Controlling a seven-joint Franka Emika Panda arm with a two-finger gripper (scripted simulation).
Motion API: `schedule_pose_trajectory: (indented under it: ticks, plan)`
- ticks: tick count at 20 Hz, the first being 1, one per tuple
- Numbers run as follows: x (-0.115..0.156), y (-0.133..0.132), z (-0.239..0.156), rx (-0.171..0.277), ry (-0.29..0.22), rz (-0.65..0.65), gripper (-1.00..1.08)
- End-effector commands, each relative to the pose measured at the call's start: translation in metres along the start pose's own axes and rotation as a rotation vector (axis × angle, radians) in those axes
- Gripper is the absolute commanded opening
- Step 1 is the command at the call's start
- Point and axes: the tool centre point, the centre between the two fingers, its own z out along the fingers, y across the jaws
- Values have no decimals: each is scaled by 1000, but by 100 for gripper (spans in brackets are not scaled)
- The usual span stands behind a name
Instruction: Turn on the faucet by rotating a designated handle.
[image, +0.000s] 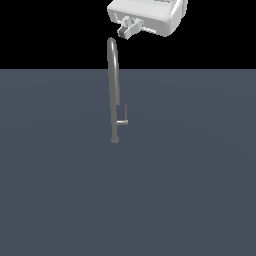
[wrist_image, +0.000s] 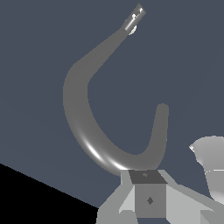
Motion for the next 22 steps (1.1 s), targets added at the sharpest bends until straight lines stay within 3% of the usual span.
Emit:
schedule_pose_trajectory:
  ticks: [1, 22]
  plan:
    - [17, -3, 2, 36, -43, 35, -100]
    - [166, -12, 55, 380, -444, 373, -100]
